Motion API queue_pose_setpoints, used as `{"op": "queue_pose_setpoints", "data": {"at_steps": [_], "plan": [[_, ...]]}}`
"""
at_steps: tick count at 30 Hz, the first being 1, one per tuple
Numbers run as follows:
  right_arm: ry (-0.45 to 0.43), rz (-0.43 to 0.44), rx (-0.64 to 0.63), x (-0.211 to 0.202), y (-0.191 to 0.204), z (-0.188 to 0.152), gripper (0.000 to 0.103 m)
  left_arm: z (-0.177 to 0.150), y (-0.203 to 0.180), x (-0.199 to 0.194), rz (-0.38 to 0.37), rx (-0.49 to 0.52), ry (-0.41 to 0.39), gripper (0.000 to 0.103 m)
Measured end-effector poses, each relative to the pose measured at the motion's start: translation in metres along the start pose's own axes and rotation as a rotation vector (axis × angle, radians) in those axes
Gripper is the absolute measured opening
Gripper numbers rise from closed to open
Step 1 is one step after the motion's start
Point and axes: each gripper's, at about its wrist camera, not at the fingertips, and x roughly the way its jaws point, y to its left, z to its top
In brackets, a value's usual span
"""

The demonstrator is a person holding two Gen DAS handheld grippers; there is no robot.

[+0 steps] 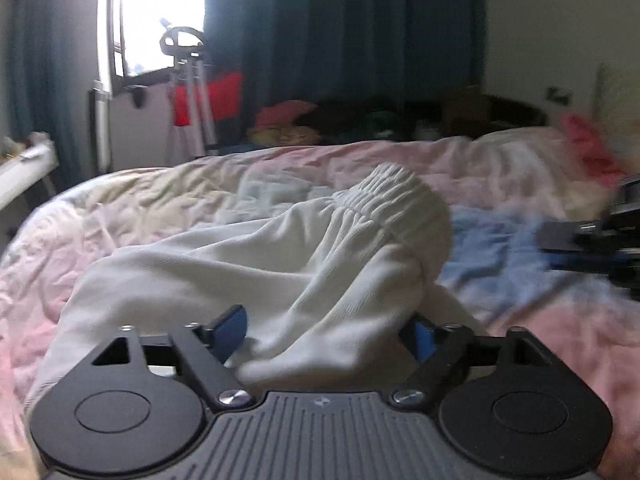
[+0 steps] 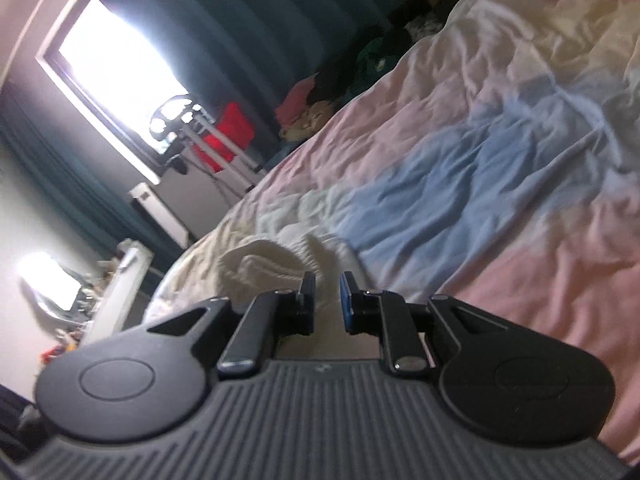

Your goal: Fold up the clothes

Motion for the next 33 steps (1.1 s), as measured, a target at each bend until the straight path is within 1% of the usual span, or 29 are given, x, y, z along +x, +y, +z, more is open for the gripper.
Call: {"op": "queue_pose_setpoints", "data": {"at_steps": [1, 2, 3, 4, 5, 6, 7, 9, 12, 13, 14, 16, 17, 19, 22, 24, 26, 27, 29, 31, 33], "plan": [[0.013, 0.020, 0.016, 0.001, -0.001, -0.001, 0.017, -0.001, 0.008, -0.007, -0.017, 0.005, 0.012, 0.088], [0.027, 0.040, 0.038, 0.002, -0.003, -0.001, 0.020, -0.003, 0.017, -0.014, -0.029, 0.010, 0.023, 0.088], [0.037, 0.055, 0.061, 0.004, -0.004, -0.002, 0.030, -0.008, 0.027, -0.022, -0.028, 0.019, 0.025, 0.088], [0.041, 0.063, 0.082, 0.005, -0.005, -0.004, 0.039, -0.010, 0.033, -0.030, -0.034, 0.027, 0.019, 0.089], [0.039, 0.067, 0.098, 0.007, -0.004, -0.005, 0.064, -0.014, 0.038, -0.038, -0.038, 0.035, 0.011, 0.090], [0.035, 0.072, 0.106, 0.009, -0.003, -0.007, 0.083, -0.019, 0.041, -0.047, -0.030, 0.042, -0.004, 0.090], [0.034, 0.085, 0.105, 0.010, -0.001, -0.010, 0.085, -0.025, 0.045, -0.057, -0.023, 0.049, -0.018, 0.091], [0.054, 0.125, 0.087, 0.017, 0.006, -0.015, 0.085, -0.035, 0.053, -0.071, 0.004, 0.051, -0.044, 0.092], [0.117, 0.180, 0.082, 0.034, 0.018, -0.027, 0.085, -0.046, 0.065, -0.086, 0.033, 0.029, -0.074, 0.092], [0.141, 0.197, 0.085, 0.042, 0.021, -0.032, 0.085, -0.048, 0.069, -0.087, 0.043, 0.021, -0.072, 0.092], [0.156, 0.203, 0.086, 0.050, 0.025, -0.036, 0.085, -0.049, 0.073, -0.088, 0.049, 0.007, -0.073, 0.092], [0.152, 0.187, 0.080, 0.067, 0.031, -0.039, 0.085, -0.051, 0.080, -0.089, 0.059, -0.034, -0.078, 0.092], [0.134, 0.168, 0.080, 0.074, 0.033, -0.039, 0.084, -0.051, 0.083, -0.089, 0.065, -0.054, -0.078, 0.092], [0.104, 0.131, 0.067, 0.090, 0.036, -0.038, 0.077, -0.051, 0.090, -0.088, 0.075, -0.093, -0.079, 0.092], [0.082, 0.055, -0.021, 0.106, 0.039, -0.039, 0.069, -0.052, 0.097, -0.083, 0.075, -0.129, -0.071, 0.092], [0.058, 0.017, -0.099, 0.104, 0.044, -0.042, 0.049, -0.053, 0.099, -0.080, 0.078, -0.135, -0.070, 0.092], [0.031, -0.015, -0.177, 0.098, 0.052, -0.045, 0.040, -0.052, 0.098, -0.080, 0.080, -0.132, -0.077, 0.092], [0.015, -0.011, -0.202, 0.094, 0.055, -0.045, 0.036, -0.052, 0.098, -0.081, 0.077, -0.134, -0.078, 0.092], [-0.033, 0.010, -0.233, 0.081, 0.061, -0.042, 0.034, -0.052, 0.099, -0.084, 0.066, -0.145, -0.083, 0.092], [-0.102, 0.031, -0.256, 0.066, 0.067, -0.037, 0.033, -0.053, 0.100, -0.088, 0.050, -0.152, -0.095, 0.092], [-0.151, 0.025, -0.245, 0.054, 0.063, -0.030, 0.033, -0.054, 0.102, -0.094, 0.014, -0.170, -0.116, 0.092]]}}
